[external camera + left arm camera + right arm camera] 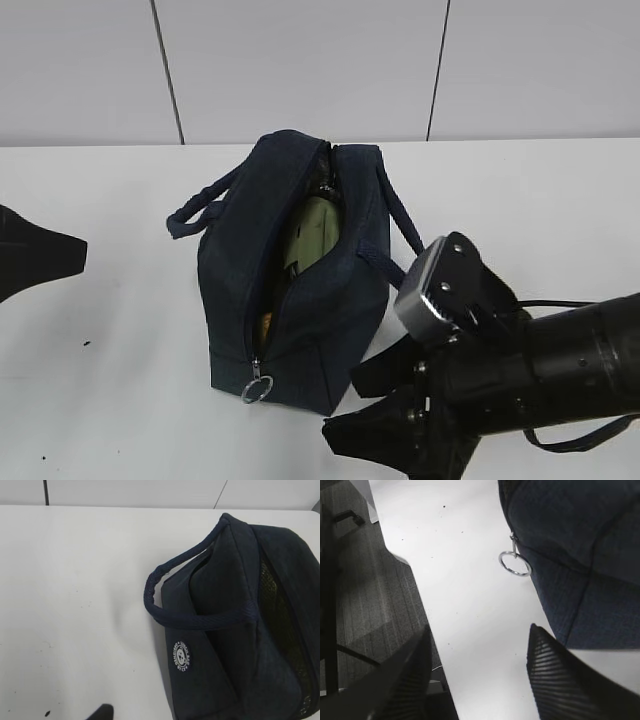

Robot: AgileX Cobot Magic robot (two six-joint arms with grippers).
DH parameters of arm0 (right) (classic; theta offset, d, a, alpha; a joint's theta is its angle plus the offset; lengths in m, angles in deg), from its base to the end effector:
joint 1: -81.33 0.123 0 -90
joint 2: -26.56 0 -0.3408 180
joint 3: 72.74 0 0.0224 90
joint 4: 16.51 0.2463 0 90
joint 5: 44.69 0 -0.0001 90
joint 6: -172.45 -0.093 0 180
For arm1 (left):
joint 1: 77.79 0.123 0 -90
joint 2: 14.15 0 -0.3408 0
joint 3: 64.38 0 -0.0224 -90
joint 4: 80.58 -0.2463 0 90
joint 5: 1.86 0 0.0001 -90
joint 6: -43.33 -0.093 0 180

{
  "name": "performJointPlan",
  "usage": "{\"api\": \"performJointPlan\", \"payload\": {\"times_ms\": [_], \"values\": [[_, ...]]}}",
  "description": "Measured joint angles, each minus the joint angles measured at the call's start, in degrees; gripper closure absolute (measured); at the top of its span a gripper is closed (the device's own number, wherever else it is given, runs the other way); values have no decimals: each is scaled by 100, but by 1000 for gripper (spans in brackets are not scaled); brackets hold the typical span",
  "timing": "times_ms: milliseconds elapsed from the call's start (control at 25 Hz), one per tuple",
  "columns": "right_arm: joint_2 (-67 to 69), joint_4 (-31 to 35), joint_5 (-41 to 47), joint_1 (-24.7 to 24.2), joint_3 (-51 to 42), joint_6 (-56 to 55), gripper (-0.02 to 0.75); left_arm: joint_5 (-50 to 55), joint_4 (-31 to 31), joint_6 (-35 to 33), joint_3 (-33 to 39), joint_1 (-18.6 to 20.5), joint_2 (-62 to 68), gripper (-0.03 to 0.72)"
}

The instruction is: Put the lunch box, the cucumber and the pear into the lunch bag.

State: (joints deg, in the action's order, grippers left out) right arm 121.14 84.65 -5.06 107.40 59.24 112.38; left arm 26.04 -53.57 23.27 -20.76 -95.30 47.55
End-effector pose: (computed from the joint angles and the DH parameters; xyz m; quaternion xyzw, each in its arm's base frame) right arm 0.1964 0.1610 0.2308 -0.4304 0.7637 0.3375 0.3430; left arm 0.1379 -0.0643 0.3204 0.1491 0.8919 -0.1736 0.3900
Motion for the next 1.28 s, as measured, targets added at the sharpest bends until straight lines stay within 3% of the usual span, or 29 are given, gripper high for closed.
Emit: {"api": "performJointPlan", "payload": {"times_ms": [280, 720, 1120, 1280], "values": [[718, 138, 32, 114, 307, 146, 304, 0, 0, 0, 1, 0, 0, 298], [962, 165, -1177, 1325, 690, 123, 355, -13, -96, -19, 6, 0, 0, 302], [975, 183, -716, 1375, 763, 167, 405, -30, -116, -19, 6, 0, 0, 306], [983, 183, -1156, 1375, 945, 214, 407, -30, -118, -19, 6, 0, 0, 307]]}}
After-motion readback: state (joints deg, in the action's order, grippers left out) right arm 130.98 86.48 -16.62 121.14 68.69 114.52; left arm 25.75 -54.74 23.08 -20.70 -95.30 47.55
